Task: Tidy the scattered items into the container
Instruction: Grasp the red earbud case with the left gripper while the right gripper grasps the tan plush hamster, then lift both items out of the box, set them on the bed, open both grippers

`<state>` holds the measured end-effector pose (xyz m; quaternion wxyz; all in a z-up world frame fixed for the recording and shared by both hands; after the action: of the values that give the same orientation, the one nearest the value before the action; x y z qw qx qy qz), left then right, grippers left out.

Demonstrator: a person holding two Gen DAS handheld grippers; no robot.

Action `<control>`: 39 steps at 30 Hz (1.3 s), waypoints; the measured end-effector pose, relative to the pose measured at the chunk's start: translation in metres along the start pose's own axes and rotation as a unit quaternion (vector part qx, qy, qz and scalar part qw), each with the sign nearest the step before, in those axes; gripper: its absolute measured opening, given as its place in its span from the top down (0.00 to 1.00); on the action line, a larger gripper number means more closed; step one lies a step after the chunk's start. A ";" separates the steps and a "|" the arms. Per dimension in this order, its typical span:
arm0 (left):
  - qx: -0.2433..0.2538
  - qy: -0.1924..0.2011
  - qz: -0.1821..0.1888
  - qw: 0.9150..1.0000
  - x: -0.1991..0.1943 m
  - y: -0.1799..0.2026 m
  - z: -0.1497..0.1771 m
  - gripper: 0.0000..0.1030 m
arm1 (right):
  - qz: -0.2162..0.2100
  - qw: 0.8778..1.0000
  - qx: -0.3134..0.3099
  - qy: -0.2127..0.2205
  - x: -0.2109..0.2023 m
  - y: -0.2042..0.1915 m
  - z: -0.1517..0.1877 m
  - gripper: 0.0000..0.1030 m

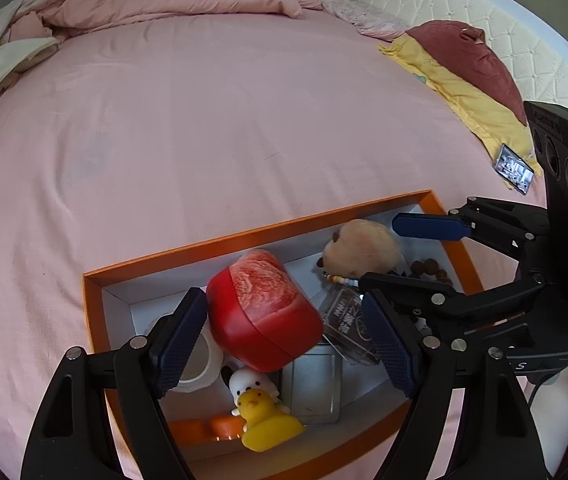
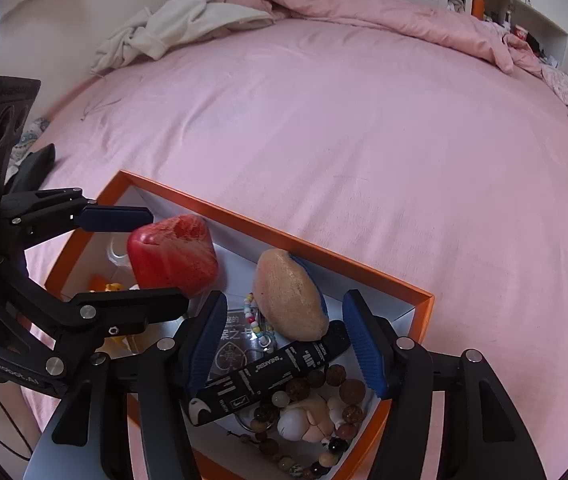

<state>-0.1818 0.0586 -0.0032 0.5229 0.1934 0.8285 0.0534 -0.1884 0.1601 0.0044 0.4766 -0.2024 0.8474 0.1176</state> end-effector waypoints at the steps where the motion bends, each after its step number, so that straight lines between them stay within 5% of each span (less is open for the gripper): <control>1: 0.003 0.000 -0.009 1.000 0.001 -0.001 -0.001 0.38 | -0.001 1.000 0.000 -0.003 0.002 0.001 0.000 0.44; 4: -0.010 -0.009 -0.006 1.000 0.004 -0.010 -0.003 0.44 | -0.003 1.000 -0.001 -0.012 0.007 0.002 -0.001 0.61; 12: -0.036 0.000 0.011 0.999 -0.002 -0.014 -0.002 0.45 | 0.014 1.000 -0.006 -0.011 0.004 0.007 0.001 0.75; 15: -0.047 -0.002 0.024 0.999 -0.007 -0.018 -0.005 0.45 | 0.005 1.000 0.014 0.004 -0.003 0.010 0.004 0.76; 21: -0.026 -0.008 -0.016 1.000 0.001 -0.011 -0.004 0.44 | -0.005 0.999 0.027 0.028 -0.013 0.007 0.003 0.76; 27: -0.013 -0.061 -0.014 0.998 0.021 0.003 0.001 0.48 | -0.006 0.999 0.025 0.029 -0.011 -0.002 0.003 0.76; 33: -0.038 -0.026 0.001 0.999 0.007 -0.002 0.004 0.49 | -0.003 0.999 0.037 0.036 -0.017 0.002 0.006 0.76; 39: -0.067 0.035 0.061 0.995 -0.053 -0.017 0.000 0.52 | -0.006 0.997 0.042 0.060 -0.036 0.001 0.007 0.76</control>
<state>-0.1662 0.0225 0.0367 0.5011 0.2060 0.8276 0.1469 -0.1672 0.1724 0.0322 0.4339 -0.1935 0.8774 0.0665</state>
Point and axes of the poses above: each gripper's, at about its wrist camera, not at the fingertips, and x roughly the way its jaws point, y to its right, z to its underside, the point moved 6 cm from there along x, roughly the way its jaws point, and after that the axes turned 10 degrees about -x, right-handed, at the moved point
